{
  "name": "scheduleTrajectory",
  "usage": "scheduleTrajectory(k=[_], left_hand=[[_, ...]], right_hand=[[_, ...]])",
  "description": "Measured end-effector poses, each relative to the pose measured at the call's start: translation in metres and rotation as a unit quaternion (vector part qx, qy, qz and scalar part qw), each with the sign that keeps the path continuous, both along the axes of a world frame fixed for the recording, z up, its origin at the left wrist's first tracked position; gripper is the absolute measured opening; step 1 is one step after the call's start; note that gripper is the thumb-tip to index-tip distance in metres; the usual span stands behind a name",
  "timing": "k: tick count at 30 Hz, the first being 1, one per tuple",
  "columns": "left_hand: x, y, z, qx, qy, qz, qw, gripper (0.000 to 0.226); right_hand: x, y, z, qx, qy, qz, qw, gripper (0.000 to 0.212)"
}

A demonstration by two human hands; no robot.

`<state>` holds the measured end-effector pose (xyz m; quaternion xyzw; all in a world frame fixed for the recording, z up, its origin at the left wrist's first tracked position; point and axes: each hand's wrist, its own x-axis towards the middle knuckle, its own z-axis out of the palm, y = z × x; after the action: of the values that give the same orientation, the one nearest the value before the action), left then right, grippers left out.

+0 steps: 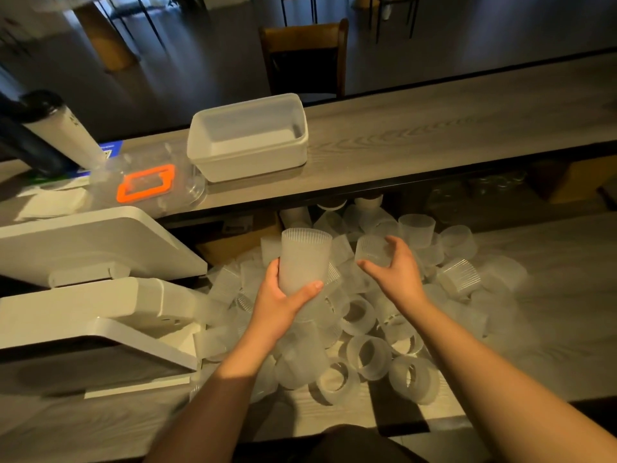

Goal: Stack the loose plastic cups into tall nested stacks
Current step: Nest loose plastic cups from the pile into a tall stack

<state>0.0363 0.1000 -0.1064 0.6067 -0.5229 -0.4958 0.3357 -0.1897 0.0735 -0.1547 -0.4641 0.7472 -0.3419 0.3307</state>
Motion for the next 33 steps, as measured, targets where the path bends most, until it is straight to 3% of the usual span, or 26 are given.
scheduleTrajectory(k=[7,12,16,20,23,29,33], left_hand=[[0.015,0.013,-0.002,-0.001,-0.016,-0.040,0.999,0.082],[0.035,0.030,0.002,-0.013,-0.036,-0.075,0.996,0.098],[0.046,0.045,0.008,-0.036,-0.061,-0.112,0.991,0.080],[0.052,0.059,0.011,-0.046,-0.093,-0.158,0.982,0.091],[0.054,0.070,0.012,-0.062,-0.111,-0.188,0.974,0.087],[0.060,0.089,0.011,-0.091,-0.136,-0.221,0.961,0.086],[0.063,0.098,0.013,-0.107,-0.158,-0.248,0.950,0.087]], right_hand=[[0.010,0.035,0.023,-0.025,-0.081,-0.035,0.996,0.075],[0.019,0.063,0.035,-0.056,-0.136,-0.089,0.985,0.067],[0.027,0.085,0.045,-0.089,-0.174,-0.128,0.972,0.063],[0.040,0.112,0.061,-0.111,-0.243,-0.124,0.955,0.071],[0.053,0.130,0.073,-0.132,-0.295,-0.102,0.941,0.077],[0.078,0.160,0.084,-0.133,-0.212,-0.067,0.966,0.086],[0.083,0.176,0.085,-0.135,-0.155,-0.044,0.978,0.075]])
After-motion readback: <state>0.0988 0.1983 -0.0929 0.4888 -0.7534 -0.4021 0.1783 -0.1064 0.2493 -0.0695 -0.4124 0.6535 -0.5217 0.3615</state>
